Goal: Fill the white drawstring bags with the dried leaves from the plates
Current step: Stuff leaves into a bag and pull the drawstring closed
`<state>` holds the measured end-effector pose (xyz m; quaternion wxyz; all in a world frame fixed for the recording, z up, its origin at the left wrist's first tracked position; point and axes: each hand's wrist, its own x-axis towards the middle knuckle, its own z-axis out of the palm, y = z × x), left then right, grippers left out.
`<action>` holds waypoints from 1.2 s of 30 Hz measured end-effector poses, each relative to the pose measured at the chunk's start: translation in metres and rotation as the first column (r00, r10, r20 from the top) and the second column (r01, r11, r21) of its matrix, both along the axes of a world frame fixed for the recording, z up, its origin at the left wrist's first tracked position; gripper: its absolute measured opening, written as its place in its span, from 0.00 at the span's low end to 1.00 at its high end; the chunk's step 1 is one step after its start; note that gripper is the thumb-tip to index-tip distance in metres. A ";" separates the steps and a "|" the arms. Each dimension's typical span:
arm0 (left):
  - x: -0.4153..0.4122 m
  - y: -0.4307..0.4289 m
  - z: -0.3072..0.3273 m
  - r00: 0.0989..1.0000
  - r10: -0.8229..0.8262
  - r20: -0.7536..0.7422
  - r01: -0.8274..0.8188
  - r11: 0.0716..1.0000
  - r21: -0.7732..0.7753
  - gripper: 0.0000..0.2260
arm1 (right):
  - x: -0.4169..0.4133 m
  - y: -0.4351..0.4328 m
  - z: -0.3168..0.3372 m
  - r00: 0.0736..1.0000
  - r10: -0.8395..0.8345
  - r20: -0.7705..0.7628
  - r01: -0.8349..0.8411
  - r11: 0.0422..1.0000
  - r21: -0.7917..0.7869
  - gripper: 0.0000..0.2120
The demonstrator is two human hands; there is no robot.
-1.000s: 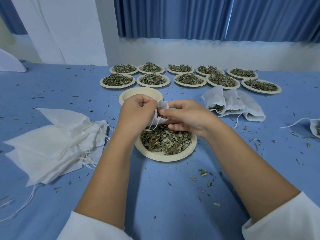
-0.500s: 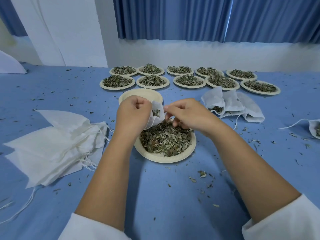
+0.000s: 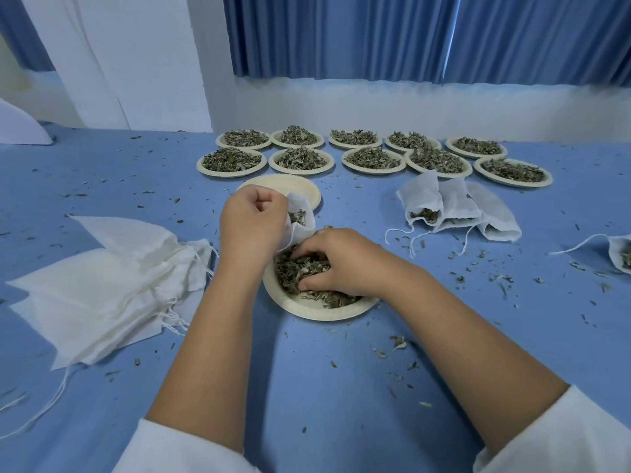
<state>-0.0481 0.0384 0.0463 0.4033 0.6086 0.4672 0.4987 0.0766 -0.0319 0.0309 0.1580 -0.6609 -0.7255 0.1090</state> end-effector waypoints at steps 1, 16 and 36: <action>0.000 0.000 0.000 1.000 0.000 -0.005 0.000 1.000 0.001 0.05 | -0.001 0.000 0.000 1.000 -0.007 -0.002 0.007 1.000 0.005 0.23; -0.005 0.003 0.001 1.000 0.010 0.021 -0.010 1.000 -0.014 0.08 | 0.021 -0.005 0.018 0.902 -0.041 -0.430 0.103 0.987 0.122 0.08; 0.001 -0.010 0.003 0.968 -0.221 -0.116 0.222 0.975 -0.006 0.06 | 0.035 -0.005 0.029 0.568 -0.092 -0.818 0.278 0.957 0.085 0.05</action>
